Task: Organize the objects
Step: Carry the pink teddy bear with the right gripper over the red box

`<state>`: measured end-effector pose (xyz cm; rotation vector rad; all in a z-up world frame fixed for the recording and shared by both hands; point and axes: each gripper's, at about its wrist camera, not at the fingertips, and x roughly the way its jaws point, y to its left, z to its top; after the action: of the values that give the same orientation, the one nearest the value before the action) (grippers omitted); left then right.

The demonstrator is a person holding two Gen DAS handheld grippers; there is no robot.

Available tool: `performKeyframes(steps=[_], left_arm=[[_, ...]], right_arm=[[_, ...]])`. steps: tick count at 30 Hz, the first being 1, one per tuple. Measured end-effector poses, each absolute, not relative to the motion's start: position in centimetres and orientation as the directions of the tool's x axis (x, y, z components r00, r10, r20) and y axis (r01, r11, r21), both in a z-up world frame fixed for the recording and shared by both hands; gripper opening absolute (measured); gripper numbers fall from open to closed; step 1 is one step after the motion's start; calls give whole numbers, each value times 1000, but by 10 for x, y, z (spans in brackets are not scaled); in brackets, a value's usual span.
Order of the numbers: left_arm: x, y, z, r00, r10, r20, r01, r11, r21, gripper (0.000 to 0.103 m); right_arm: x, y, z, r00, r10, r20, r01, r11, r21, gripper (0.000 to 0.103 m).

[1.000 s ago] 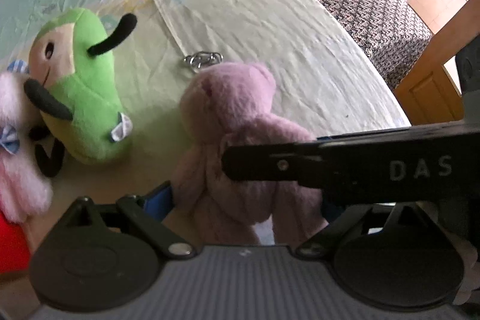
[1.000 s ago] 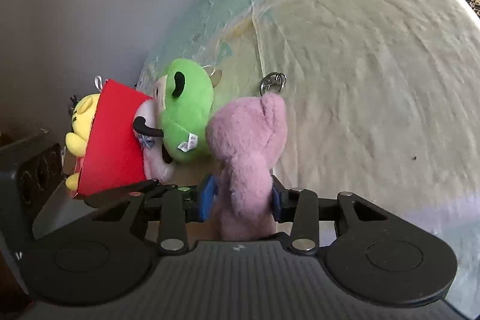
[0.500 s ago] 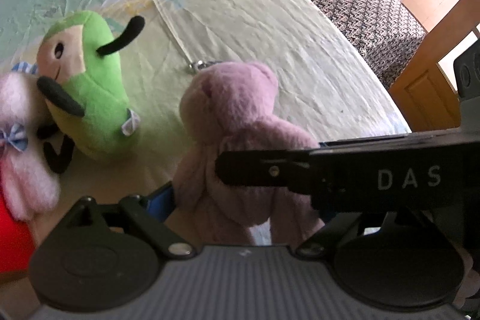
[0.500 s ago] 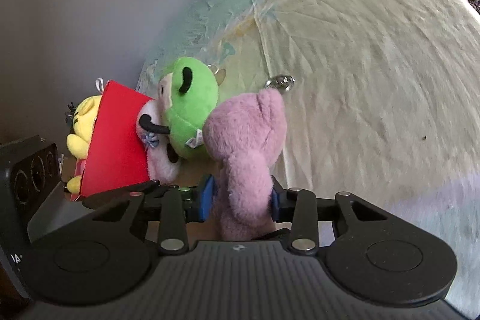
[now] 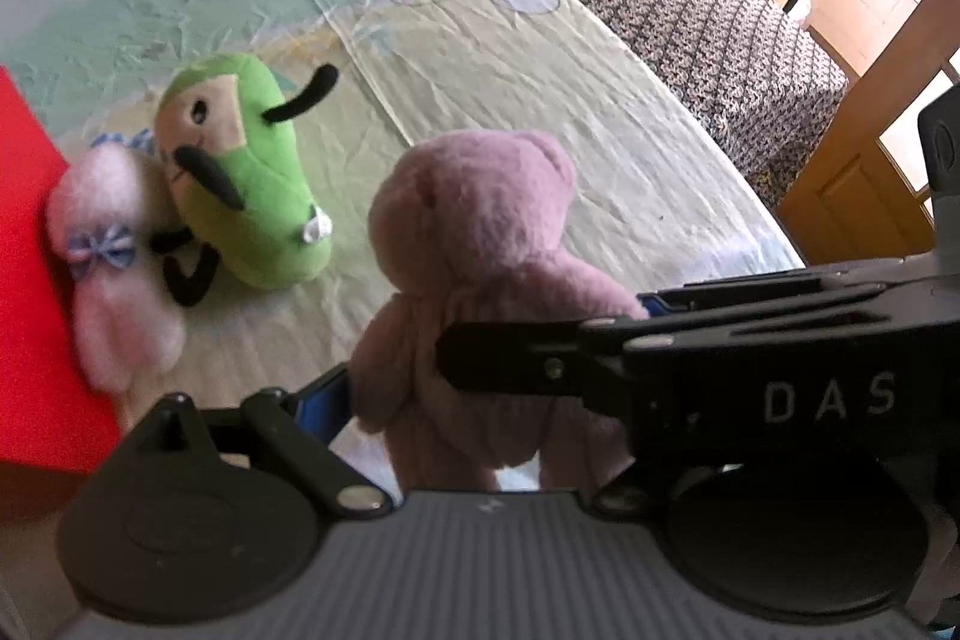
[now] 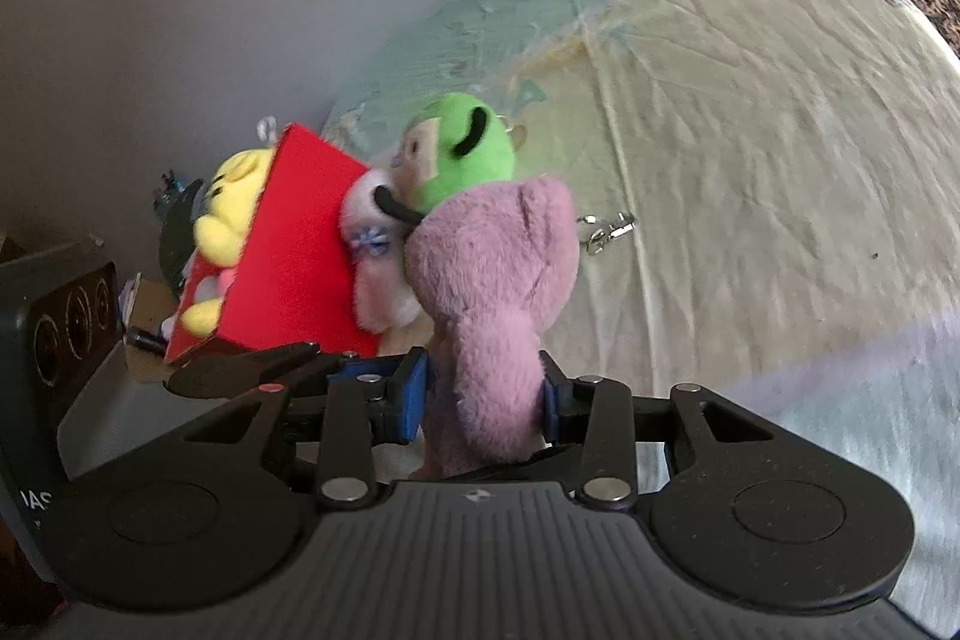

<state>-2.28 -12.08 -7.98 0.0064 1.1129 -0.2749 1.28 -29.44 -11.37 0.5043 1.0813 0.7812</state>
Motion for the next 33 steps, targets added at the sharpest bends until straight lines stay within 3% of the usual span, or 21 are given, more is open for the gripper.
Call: performKeyframes(steps=[11, 33], left_arm=[[-58, -103, -62, 464, -136, -875, 164, 984, -67, 89], [-120, 22, -39, 493, -169, -854, 216, 974, -68, 88]], right_arm=[[-7, -265, -97, 212, 799, -563, -401, 597, 695, 39], [-76, -141, -62, 262, 778, -571, -452, 622, 640, 39]])
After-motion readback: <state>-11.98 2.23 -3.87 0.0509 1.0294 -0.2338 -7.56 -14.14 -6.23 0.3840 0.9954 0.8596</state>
